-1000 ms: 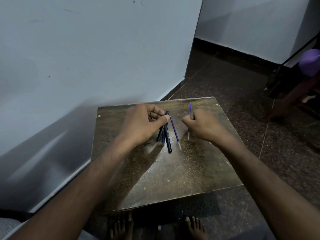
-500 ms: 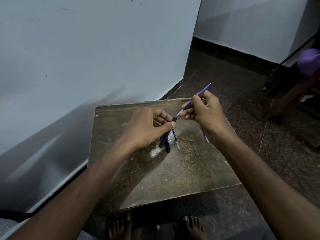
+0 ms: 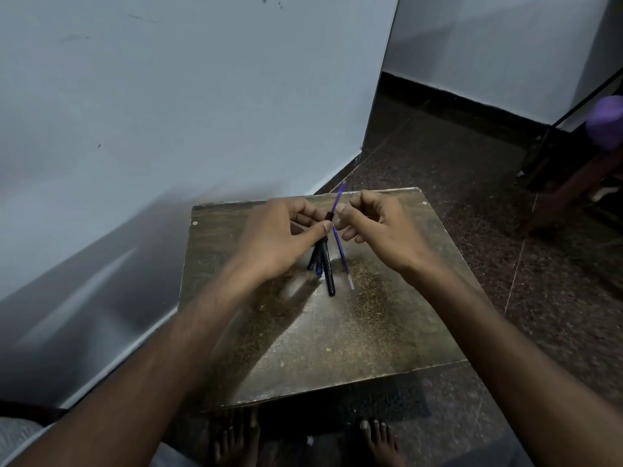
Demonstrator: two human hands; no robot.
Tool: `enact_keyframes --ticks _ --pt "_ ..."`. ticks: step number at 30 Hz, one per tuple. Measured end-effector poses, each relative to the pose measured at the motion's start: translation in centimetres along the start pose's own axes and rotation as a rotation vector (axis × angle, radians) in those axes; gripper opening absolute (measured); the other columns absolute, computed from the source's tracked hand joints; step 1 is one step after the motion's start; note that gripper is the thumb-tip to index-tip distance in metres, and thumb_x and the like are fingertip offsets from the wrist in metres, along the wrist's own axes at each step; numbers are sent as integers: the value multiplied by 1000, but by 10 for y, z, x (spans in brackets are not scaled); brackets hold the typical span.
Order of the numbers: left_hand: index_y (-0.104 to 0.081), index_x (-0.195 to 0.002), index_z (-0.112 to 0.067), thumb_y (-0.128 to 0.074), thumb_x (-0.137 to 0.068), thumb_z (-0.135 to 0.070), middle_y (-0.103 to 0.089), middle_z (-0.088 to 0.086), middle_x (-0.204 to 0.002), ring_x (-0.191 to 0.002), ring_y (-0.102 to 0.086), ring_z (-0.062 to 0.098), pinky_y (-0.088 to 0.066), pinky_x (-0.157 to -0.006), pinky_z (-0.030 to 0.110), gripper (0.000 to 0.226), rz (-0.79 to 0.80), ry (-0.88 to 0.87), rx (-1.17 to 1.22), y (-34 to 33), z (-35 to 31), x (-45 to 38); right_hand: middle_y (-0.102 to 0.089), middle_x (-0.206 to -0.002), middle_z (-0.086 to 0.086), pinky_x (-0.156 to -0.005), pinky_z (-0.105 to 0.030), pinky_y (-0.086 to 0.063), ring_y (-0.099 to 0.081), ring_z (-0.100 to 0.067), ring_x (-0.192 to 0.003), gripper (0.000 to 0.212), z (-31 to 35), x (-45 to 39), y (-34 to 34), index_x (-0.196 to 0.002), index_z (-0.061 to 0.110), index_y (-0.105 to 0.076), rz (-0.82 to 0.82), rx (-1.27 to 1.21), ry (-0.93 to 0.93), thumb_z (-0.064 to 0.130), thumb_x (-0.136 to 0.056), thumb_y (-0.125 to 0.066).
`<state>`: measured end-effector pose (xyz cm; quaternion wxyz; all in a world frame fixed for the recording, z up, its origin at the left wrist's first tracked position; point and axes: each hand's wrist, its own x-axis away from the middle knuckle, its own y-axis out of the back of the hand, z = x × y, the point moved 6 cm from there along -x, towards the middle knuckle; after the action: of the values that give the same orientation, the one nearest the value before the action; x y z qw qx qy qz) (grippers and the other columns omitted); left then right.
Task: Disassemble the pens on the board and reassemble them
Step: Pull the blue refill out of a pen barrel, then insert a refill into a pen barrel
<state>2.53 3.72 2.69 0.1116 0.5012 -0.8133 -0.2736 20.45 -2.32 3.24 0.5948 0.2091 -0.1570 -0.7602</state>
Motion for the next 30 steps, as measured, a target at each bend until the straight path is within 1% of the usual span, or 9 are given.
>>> enact_keyframes --ticks 3,7,11,15,19,22,24,27,30 --pt "-80 -101 -34 -83 -94 -39 -81 -15 -88 -79 -76 -3 -58 -73 13 9 -105 45 39 20 6 -2 -73 -96 14 -78 -32 -57 -71 -8 -86 18 5 0 -3 -98 27 -74 37 308 108 44 -95 -76" --pt "-82 -107 -27 -82 -95 -39 -81 -13 -92 -84 -78 4 -56 -75 16 17 -185 80 56 34 11 -4 -52 -134 8 -103 -46 -44 -47 -17 -126 56 2 7 -25 -129 46 -68 262 790 185 75 -80 -70" --pt "-82 -106 -28 -82 -94 -40 -81 -14 -89 -82 -78 1 -56 -72 11 17 -182 80 49 32 10 -4 -47 -144 5 -104 -50 -44 -44 -23 -130 68 3 7 -33 -130 47 -68 283 917 189 85 -73 -64" --pt "-82 -101 -30 -84 -93 -39 -80 -15 -85 -78 -77 -1 -52 -66 3 12 -170 67 60 27 10 -4 -47 -144 4 -104 -49 -42 -43 -25 -131 63 4 5 -38 -126 46 -72 274 930 176 81 -74 -68" --pt "-81 -100 -31 -84 -93 -39 -80 -16 -83 -78 -75 -4 -51 -65 2 10 -165 48 63 27 10 -4 -49 -142 6 -102 -47 -41 -44 -25 -130 56 5 3 -43 -121 44 -75 275 912 180 75 -74 -73" --pt "-81 -100 -31 -84 -94 -39 -80 -16 -83 -77 -75 -5 -52 -65 2 10 -158 45 71 27 11 -4 -53 -138 6 -103 -45 -43 -46 -22 -128 55 7 2 -45 -123 39 -74 280 835 173 65 -75 -81" --pt "-81 -98 -32 -84 -94 -38 -79 -16 -83 -78 -74 -6 -50 -64 2 8 -159 40 67 27 10 -4 -64 -128 3 -101 -41 -53 -58 -16 -117 54 9 -2 -39 -125 29 -72 222 661 160 49 -78 -89" --pt "-80 -96 -32 -85 -93 -38 -78 -17 -82 -77 -72 -7 -49 -62 1 8 -138 32 39 25 9 -4 -79 -100 -4 -83 -33 -64 -75 -13 -87 47 3 -10 -17 -124 17 -69 62 139 -7 12 -82 -91" --pt "-78 -94 -35 -85 -92 -38 -75 -19 -79 -68 -66 -14 -46 -60 1 9 -44 1 -61 15 7 -1 -81 -104 -20 -83 -29 -65 -80 -19 -91 50 -3 -12 1 -124 11 -64 -110 -320 -99 -7 -83 -86"
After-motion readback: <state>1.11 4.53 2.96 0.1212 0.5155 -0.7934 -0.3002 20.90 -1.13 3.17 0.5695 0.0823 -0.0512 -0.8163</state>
